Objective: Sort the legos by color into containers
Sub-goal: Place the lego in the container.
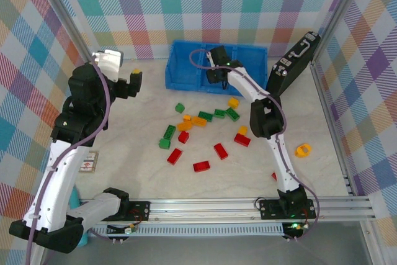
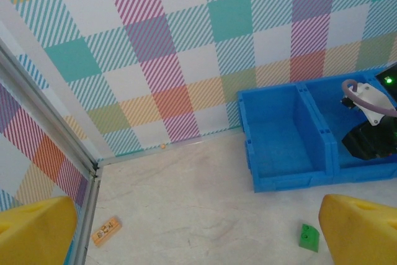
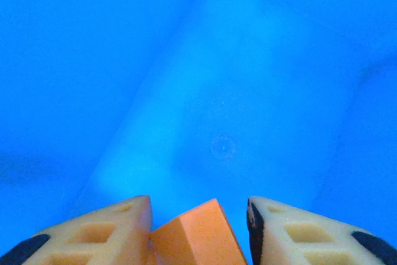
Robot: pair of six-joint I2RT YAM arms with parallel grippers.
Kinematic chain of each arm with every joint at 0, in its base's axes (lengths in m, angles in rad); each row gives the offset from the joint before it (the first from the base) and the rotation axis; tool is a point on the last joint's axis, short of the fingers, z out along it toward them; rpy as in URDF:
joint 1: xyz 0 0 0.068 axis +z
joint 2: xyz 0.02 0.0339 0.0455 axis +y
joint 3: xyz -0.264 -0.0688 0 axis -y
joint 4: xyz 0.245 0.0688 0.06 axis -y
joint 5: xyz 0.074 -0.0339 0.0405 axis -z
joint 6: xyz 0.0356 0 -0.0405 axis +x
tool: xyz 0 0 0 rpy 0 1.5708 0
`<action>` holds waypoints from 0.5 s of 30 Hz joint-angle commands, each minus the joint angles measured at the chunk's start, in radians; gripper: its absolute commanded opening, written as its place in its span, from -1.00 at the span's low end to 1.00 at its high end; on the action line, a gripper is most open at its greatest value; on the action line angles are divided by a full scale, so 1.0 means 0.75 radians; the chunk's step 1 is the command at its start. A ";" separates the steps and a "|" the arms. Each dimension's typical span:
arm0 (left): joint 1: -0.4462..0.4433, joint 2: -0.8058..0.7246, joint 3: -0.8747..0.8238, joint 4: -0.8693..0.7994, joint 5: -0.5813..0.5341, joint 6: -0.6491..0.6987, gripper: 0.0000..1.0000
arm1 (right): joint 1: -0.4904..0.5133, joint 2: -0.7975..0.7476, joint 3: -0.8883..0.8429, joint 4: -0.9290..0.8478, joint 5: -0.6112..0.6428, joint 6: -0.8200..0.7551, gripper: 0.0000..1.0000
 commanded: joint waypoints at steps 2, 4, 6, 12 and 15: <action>-0.003 -0.001 0.035 0.023 0.012 -0.007 1.00 | 0.008 0.048 0.027 -0.024 -0.022 -0.009 -0.02; -0.003 0.000 0.038 0.021 0.013 -0.007 1.00 | 0.011 0.036 0.032 -0.035 -0.027 -0.013 0.03; -0.003 0.000 0.039 0.021 0.014 -0.007 0.99 | 0.018 0.006 0.019 -0.034 -0.036 -0.015 0.07; -0.003 -0.011 0.043 0.018 0.016 -0.005 1.00 | 0.049 -0.145 -0.079 -0.025 -0.074 -0.066 0.08; -0.003 -0.023 0.037 0.019 0.037 0.001 1.00 | 0.049 -0.285 -0.196 -0.009 -0.215 -0.139 0.09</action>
